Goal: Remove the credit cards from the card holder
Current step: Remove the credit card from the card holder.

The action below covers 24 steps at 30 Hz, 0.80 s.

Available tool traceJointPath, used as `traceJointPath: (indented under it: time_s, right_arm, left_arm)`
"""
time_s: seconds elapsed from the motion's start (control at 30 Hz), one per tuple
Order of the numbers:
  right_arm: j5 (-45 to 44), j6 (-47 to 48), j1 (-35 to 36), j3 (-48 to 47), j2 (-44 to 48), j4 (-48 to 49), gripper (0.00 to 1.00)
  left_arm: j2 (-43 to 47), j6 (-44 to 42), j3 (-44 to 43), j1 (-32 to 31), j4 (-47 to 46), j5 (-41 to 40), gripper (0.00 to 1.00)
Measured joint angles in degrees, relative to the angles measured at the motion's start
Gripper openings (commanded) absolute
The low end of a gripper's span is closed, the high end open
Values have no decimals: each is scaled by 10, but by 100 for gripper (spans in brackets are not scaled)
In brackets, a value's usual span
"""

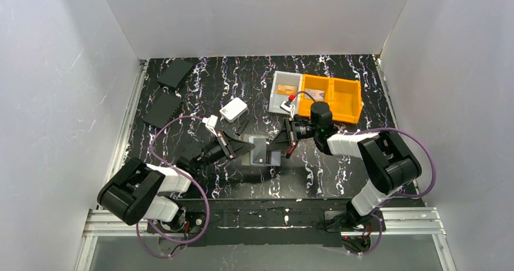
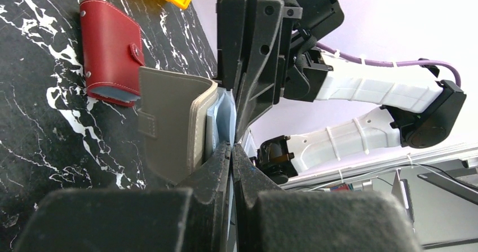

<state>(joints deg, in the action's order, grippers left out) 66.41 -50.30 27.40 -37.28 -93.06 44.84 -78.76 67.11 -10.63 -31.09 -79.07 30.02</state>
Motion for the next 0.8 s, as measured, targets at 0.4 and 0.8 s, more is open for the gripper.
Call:
traceJointPath:
  time_s: [0.4, 0.8]
  right_arm:
    - [-20, 119, -11, -4, 9, -128, 1]
    - [-92, 289, -15, -47, -51, -313, 1]
  left_arm:
    - [-23, -6, 23, 15, -2, -11, 0]
    - [-131, -36, 56, 49, 3, -12, 0]
